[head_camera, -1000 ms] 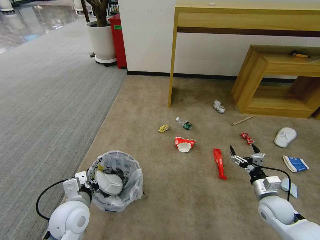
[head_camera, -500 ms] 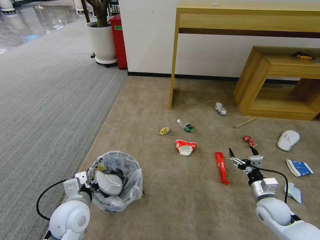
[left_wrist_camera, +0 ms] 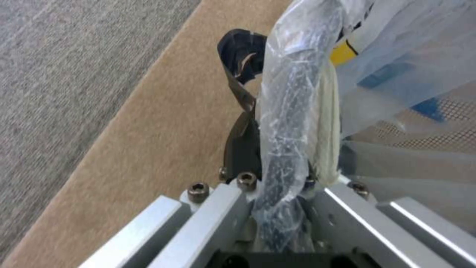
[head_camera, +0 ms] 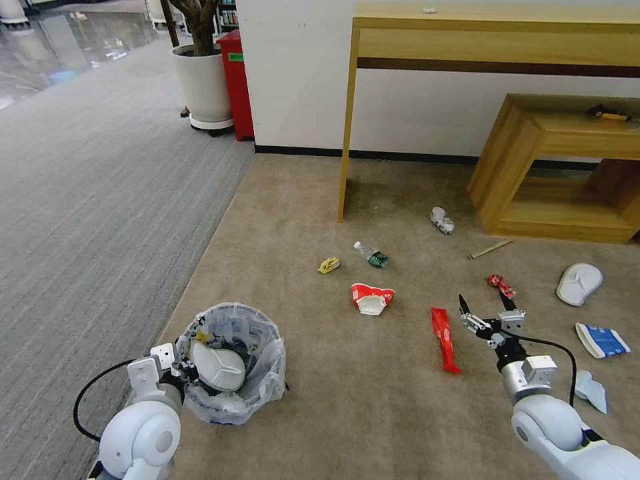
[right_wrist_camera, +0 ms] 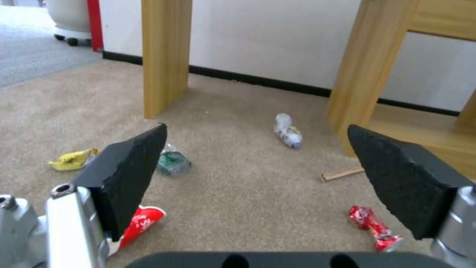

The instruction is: Pick up the trash bin and place the garbage on the floor into it.

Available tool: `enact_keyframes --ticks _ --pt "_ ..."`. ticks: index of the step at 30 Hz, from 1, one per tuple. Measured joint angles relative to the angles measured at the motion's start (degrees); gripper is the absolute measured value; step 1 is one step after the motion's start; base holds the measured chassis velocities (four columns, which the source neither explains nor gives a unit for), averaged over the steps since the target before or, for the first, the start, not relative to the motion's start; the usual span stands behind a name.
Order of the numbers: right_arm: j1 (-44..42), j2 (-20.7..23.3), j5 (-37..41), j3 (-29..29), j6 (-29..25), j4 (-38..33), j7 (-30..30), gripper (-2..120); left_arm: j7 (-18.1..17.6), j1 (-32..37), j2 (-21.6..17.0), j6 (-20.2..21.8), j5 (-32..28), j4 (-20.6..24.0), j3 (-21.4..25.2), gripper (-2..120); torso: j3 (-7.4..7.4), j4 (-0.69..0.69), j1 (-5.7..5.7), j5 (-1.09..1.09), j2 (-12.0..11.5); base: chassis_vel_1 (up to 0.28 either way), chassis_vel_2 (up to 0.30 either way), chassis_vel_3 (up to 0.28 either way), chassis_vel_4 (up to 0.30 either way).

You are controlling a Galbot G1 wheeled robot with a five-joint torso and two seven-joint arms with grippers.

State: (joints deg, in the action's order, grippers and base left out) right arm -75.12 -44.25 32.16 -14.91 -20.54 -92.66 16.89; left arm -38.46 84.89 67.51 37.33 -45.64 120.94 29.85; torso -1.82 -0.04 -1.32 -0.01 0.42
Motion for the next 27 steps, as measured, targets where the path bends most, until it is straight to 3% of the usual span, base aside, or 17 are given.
enact_keyframes --ticks 8,16,27 --pt "-2.24 -1.69 1.06 1.5 1.03 1.31 3.49 100 0.03 0.27 -0.02 -0.04 0.07 0.09 0.03 0 0.0 -0.01 0.0 0.0 0.0 -0.053 0.057 0.052 -0.049" --pt "-4.93 -1.68 4.62 2.99 7.56 4.62 8.91 100 0.07 0.45 -0.25 -0.14 0.04 0.39 0.28 0 0.01 -0.02 0.0 -0.01 0.0 0.0 0.0 0.0 0.0" --pt "-0.52 -5.75 6.08 8.92 11.48 11.11 10.85 100 0.04 1.15 -0.06 -0.18 0.06 1.38 0.46 0 0.01 0.0 0.0 0.0 0.0 0.0 0.0 0.0 0.0"
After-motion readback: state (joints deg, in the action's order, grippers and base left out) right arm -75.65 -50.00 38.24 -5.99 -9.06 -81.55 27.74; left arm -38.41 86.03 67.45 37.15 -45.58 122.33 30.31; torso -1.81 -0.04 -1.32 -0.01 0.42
